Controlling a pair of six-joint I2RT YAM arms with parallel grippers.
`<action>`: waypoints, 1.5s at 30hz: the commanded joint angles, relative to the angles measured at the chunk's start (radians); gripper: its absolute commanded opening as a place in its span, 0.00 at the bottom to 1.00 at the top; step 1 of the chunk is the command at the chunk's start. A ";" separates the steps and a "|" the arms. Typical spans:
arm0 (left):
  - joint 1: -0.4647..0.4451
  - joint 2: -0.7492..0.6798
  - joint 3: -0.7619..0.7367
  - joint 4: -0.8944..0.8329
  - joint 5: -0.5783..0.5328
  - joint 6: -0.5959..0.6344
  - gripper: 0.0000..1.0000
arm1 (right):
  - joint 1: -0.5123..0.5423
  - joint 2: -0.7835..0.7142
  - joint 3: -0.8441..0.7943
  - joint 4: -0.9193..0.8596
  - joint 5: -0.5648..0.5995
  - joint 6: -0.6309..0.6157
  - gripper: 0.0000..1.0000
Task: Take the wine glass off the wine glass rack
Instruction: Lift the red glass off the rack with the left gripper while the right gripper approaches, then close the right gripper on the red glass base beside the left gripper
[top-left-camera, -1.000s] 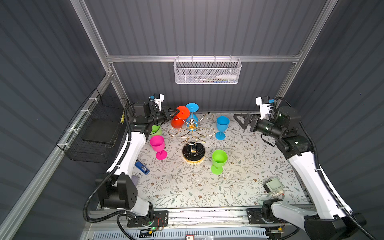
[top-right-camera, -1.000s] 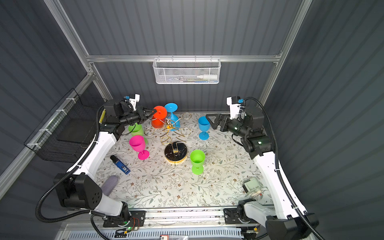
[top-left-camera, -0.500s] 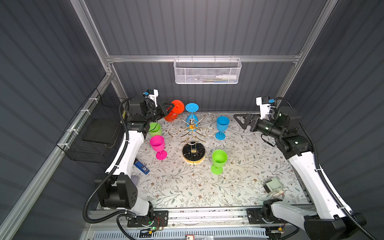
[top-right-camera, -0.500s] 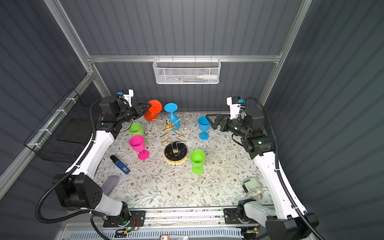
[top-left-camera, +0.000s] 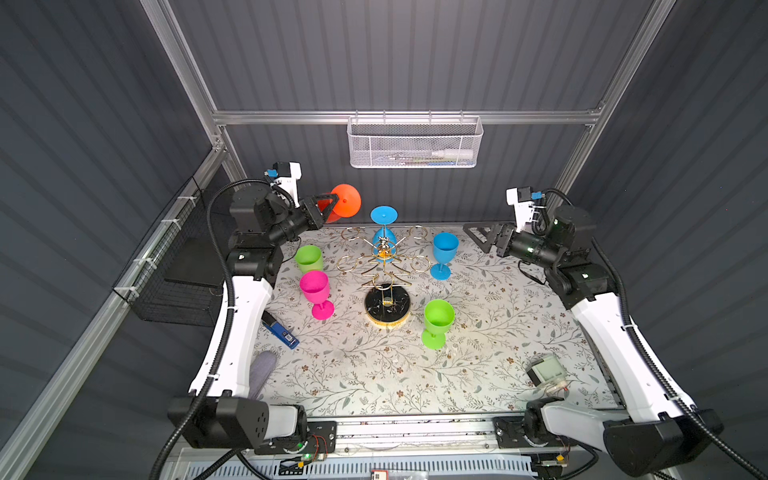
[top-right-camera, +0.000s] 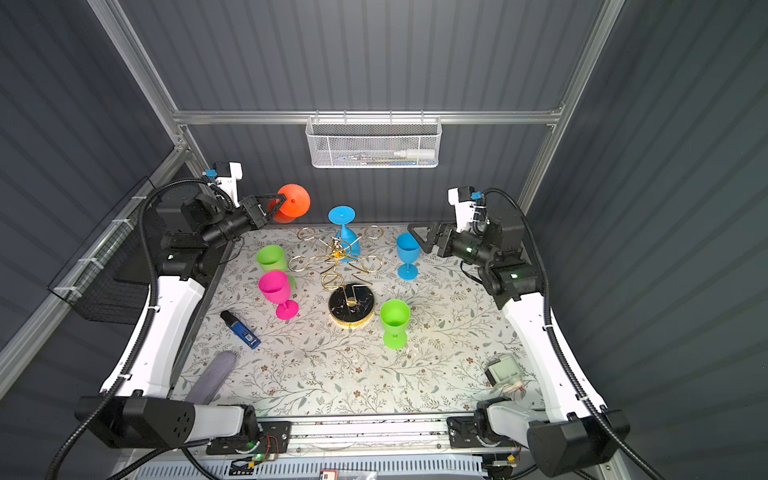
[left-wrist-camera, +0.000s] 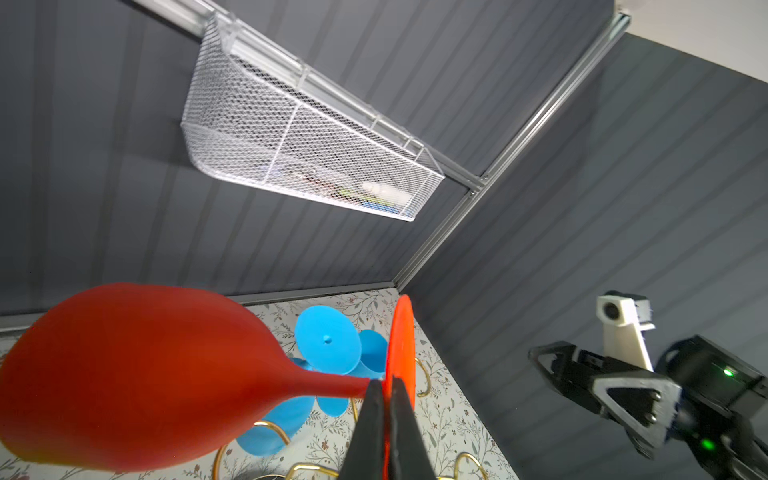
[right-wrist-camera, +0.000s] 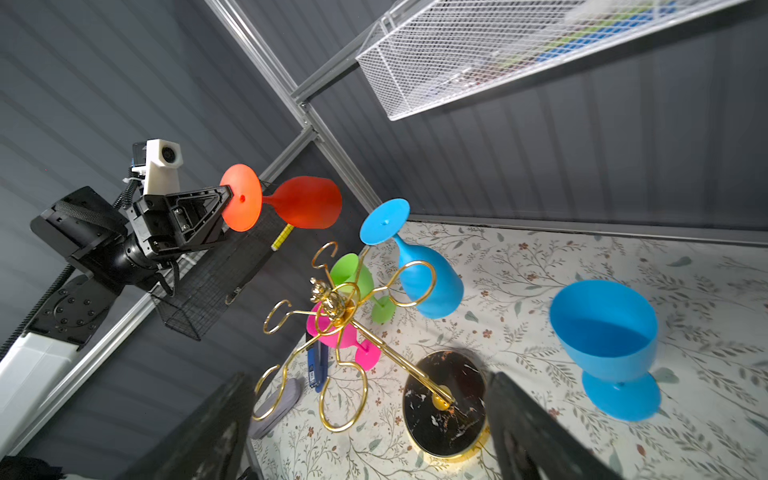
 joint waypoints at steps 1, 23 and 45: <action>-0.013 -0.041 0.033 0.030 0.072 0.027 0.00 | 0.019 0.022 0.038 0.188 -0.155 0.081 0.84; -0.220 -0.065 -0.052 0.197 0.113 -0.039 0.00 | 0.252 0.247 0.185 0.543 -0.282 0.243 0.58; -0.294 -0.042 -0.074 0.214 0.066 -0.021 0.00 | 0.323 0.360 0.248 0.615 -0.271 0.324 0.32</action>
